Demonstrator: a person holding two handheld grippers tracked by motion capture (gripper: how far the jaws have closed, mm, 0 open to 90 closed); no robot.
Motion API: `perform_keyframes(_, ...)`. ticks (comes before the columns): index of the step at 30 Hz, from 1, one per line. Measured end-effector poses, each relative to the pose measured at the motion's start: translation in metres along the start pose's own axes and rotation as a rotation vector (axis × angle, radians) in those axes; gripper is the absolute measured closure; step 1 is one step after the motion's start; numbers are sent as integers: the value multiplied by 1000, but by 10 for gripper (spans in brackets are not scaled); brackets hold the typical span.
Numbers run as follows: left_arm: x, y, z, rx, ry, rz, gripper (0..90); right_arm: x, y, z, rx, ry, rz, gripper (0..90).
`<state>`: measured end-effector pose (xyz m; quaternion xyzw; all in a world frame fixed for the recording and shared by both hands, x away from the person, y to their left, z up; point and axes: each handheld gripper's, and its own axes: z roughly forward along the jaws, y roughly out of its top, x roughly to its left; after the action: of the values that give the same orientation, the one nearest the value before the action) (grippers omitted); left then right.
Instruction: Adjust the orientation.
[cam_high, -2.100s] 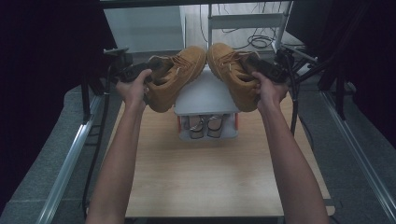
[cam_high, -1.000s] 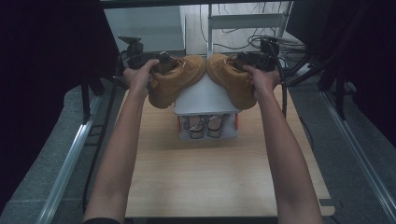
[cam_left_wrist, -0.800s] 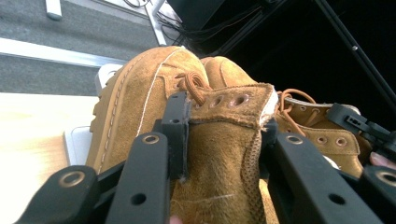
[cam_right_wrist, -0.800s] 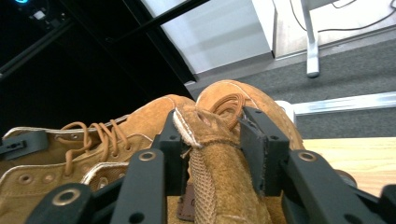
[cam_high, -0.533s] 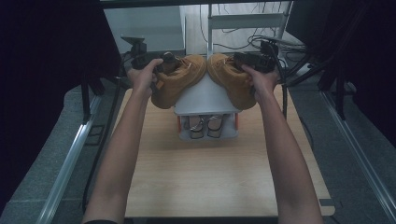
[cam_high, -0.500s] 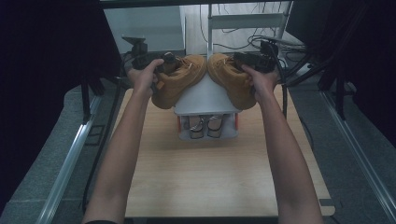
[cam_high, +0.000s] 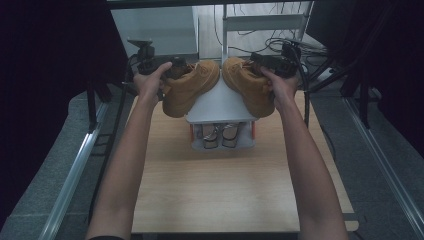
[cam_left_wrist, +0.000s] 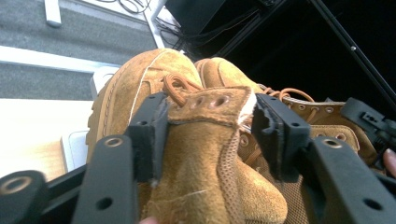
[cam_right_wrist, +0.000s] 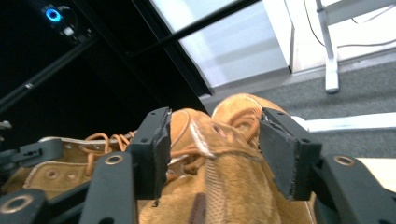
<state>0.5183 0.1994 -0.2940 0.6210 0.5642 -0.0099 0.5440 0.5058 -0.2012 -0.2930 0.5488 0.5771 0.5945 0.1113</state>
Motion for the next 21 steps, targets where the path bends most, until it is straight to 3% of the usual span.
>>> perform_keyframes(2,-1,1,-3,-18,-8,12,398,1,1,-3,-1,-16,-29,396)
perform_keyframes(7,-9,3,-12,-37,6,65,348,-1,1,-10,-15,-4,-26,405)
perform_keyframes(10,-10,2,-19,-48,27,93,343,-1,2,-17,-30,3,-24,413)
perform_keyframes(15,-13,0,-36,-81,3,124,344,1,7,-34,-54,23,-40,425)
perform_keyframes(19,-19,-4,-52,-91,21,195,358,0,8,-53,-80,26,-65,449)
perform_keyframes(21,-18,-7,-61,-110,13,197,383,-3,7,-62,-88,19,-71,461)
